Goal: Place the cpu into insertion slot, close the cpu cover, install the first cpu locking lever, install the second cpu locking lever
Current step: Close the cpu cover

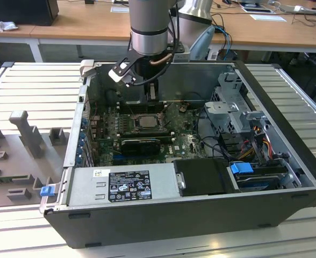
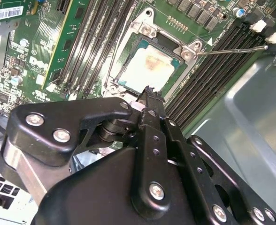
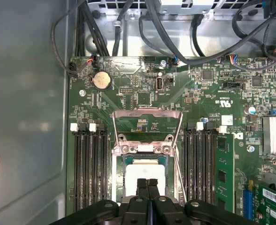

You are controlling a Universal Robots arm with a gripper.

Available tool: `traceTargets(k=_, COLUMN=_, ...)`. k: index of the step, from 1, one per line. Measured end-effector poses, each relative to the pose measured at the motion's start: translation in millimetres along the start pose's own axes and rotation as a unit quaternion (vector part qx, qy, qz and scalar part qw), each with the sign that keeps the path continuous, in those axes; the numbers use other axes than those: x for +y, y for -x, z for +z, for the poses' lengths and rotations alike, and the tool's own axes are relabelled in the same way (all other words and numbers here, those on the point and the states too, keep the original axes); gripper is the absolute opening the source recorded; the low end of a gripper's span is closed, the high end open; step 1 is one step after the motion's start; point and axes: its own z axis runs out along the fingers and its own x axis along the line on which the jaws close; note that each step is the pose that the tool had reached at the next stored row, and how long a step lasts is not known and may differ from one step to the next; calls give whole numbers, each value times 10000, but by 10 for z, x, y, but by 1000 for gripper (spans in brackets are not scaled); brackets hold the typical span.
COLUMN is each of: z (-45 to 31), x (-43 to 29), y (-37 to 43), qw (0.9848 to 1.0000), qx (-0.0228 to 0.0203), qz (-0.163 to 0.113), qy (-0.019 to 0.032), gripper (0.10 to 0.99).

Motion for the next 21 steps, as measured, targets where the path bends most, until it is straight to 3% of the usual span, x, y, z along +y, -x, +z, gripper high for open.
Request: traceTargets(k=21, z=-94, x=7, y=-1, qw=10000, qx=3, qz=8, qy=0, gripper=106)
